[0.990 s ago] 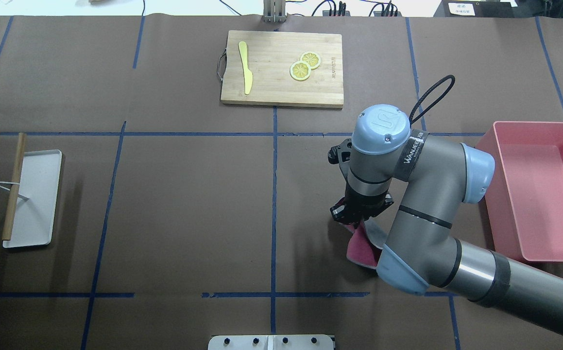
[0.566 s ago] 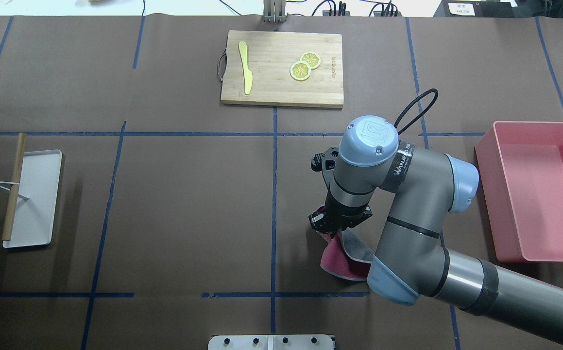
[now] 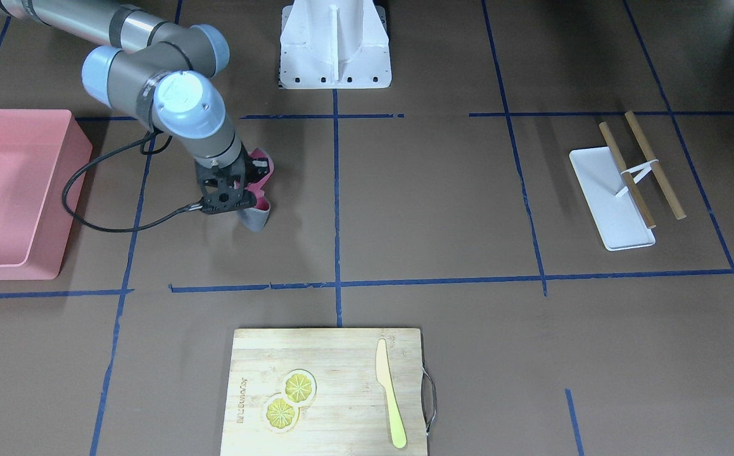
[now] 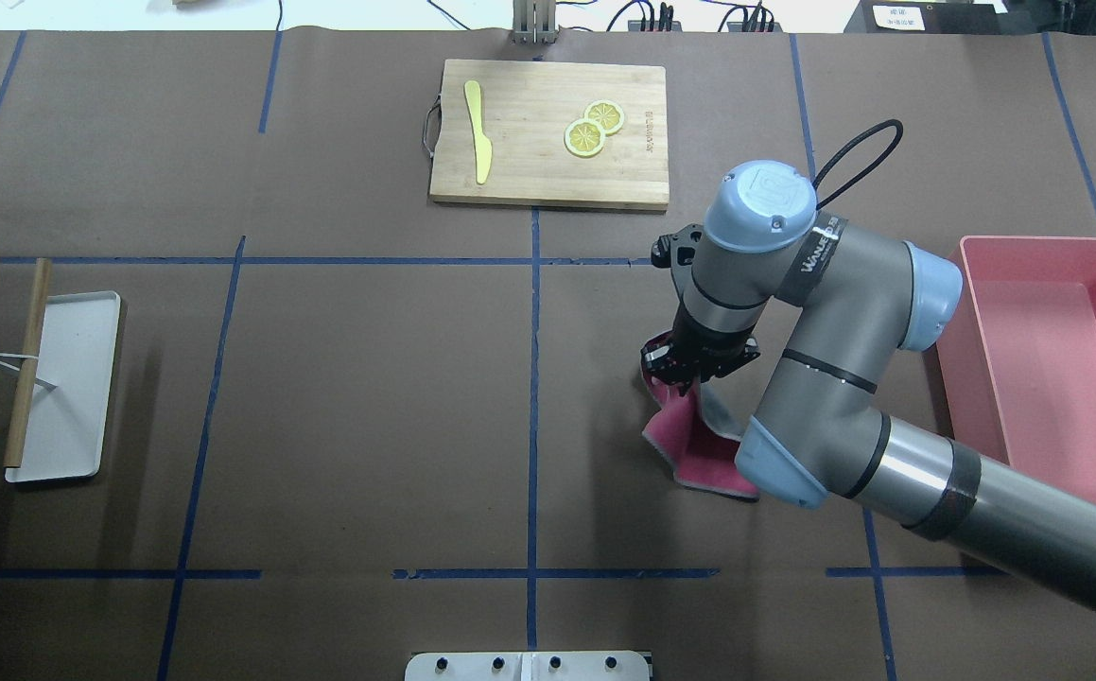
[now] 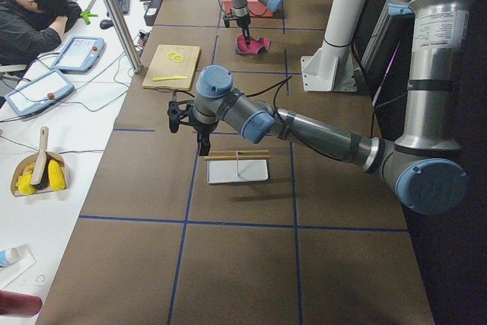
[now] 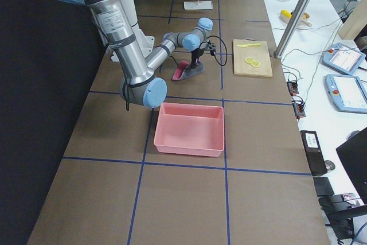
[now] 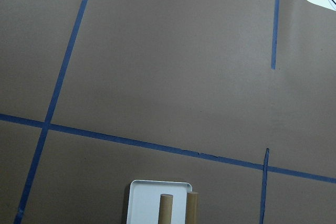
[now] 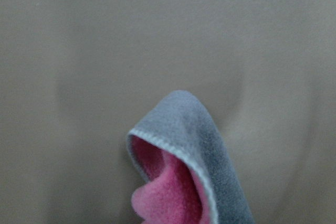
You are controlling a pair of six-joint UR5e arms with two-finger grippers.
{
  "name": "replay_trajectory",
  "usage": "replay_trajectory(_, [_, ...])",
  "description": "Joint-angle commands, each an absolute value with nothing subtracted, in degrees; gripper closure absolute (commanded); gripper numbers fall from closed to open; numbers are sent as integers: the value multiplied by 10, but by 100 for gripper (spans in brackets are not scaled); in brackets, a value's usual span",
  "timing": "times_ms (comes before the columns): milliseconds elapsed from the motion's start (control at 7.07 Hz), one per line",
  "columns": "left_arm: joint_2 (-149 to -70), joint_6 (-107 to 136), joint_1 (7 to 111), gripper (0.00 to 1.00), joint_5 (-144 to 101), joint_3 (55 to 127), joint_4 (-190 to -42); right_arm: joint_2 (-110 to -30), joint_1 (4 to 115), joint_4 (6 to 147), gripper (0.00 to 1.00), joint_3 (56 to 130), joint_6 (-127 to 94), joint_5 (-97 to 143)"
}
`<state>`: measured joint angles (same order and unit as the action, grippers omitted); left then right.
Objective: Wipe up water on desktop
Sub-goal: 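Wipe the table surface with the cloth held in the right gripper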
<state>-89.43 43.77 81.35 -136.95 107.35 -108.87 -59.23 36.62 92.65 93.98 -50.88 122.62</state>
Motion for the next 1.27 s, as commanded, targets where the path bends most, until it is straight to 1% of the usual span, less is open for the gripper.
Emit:
replay_trajectory(0, [-886,436,815,0,-1369,1067,-1089,-592,407,925,100,904,-463,1226])
replay_trajectory(283, [-862,386,832,0,-1370,1069,-1089,-593,453,925,100,868,-393,1228])
replay_trajectory(566, [-847,369,832,0,-1370,1068,-1089,-594,469,925,99,843,-371,1228])
replay_trajectory(849, [-832,331,833,0,-1369,1053,-1088,-588,461,925,99,849,-380,1230])
replay_trajectory(1132, [-831,282,847,0,-1370,1029,-1088,-589,421,925,99,869,-407,1247])
